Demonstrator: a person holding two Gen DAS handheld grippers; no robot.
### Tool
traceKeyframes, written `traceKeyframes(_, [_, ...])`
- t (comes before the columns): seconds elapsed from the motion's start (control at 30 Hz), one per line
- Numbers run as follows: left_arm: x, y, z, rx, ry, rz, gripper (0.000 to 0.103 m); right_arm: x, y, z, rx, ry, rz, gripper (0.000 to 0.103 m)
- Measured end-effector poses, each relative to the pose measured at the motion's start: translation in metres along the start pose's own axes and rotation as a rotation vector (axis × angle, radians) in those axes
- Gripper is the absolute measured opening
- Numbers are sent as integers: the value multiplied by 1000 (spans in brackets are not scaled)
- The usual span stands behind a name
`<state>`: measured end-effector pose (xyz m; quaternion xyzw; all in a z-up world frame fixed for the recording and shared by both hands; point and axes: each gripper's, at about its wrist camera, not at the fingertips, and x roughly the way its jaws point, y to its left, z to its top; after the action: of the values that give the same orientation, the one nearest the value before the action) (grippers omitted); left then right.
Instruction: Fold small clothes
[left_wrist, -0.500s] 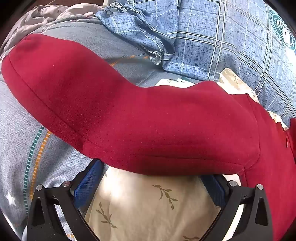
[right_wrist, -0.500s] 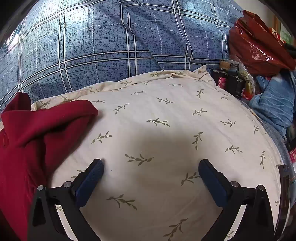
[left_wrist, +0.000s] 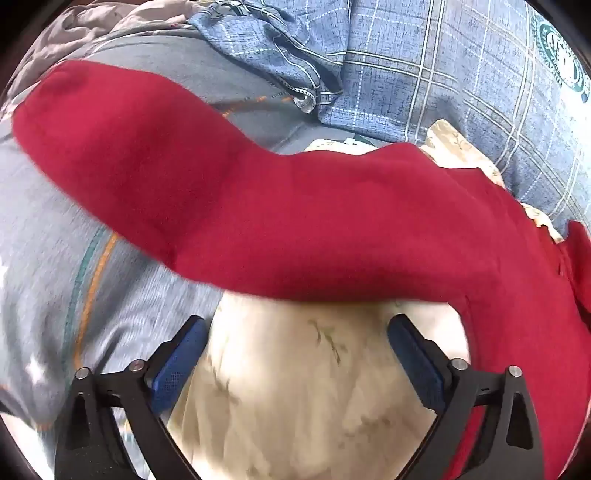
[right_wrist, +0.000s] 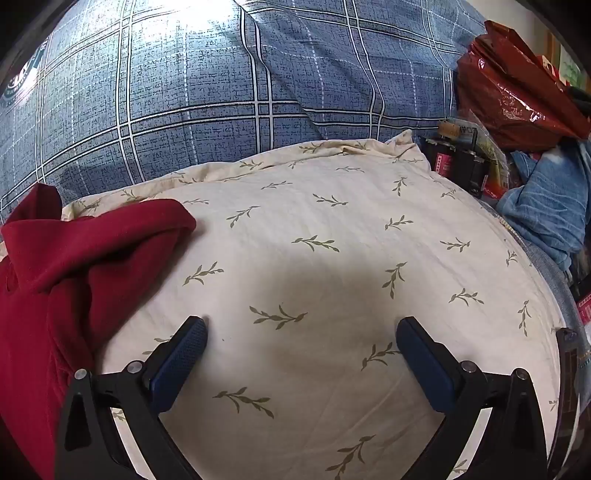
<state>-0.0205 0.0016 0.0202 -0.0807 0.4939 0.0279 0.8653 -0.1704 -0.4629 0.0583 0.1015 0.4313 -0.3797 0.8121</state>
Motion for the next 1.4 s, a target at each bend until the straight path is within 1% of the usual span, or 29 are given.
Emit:
traceKeyframes(0.07, [-14, -4, -4, 19, -18, 30, 97, -1, -1, 0, -2, 9, 9, 103])
traceKeyframes(0.1, [-27, -8, -10, 40, -53, 39, 97, -2, -3, -1, -1, 16, 18, 103])
traceKeyframes(0.17, [-47, -18, -16, 79, -104, 37, 97, -14, -1, -8, -8, 39, 45, 103])
traceKeyframes(0.23, [-71, -31, -20, 112, -136, 24, 97, -32, 7, -18, -38, 30, 51, 103])
traceKeyframes(0.3, [-86, -43, -27, 126, -167, 4, 97, -54, 22, -30, -78, 15, 93, 103])
traceKeyframes(0.37, [-100, -55, -32, 142, -191, -16, 97, -78, 41, -41, -121, 3, 162, 103])
traceKeyframes(0.5, [-115, -70, -41, 177, -199, -44, 97, -117, 84, -57, -214, -41, 247, 103])
traceKeyframes(0.67, [-114, -84, -49, 196, -188, -82, 97, -138, 133, -70, -265, -43, 327, 103])
traceKeyframes(0.73, [-109, -88, -45, 203, -182, -85, 97, -139, 148, -70, -275, -33, 338, 103])
traceKeyframes(0.8, [-103, -94, -42, 212, -178, -82, 97, -137, 161, -73, -283, -26, 330, 103])
traceKeyframes(1.0, [-87, -105, -38, 239, -181, -52, 97, -127, 179, -72, -241, 11, 355, 103])
traceKeyframes(1.13, [-72, -104, -34, 209, -144, -86, 97, -120, 188, -72, -208, 21, 357, 103])
traceKeyframes(1.2, [-67, -105, -32, 210, -138, -82, 97, -119, 191, -73, -199, 18, 353, 103])
traceKeyframes(1.27, [-64, -109, -31, 230, -146, -74, 97, -117, 193, -74, -194, 11, 347, 103])
traceKeyframes(1.4, [-59, -115, -32, 267, -162, -67, 97, -111, 197, -76, -195, 27, 338, 103])
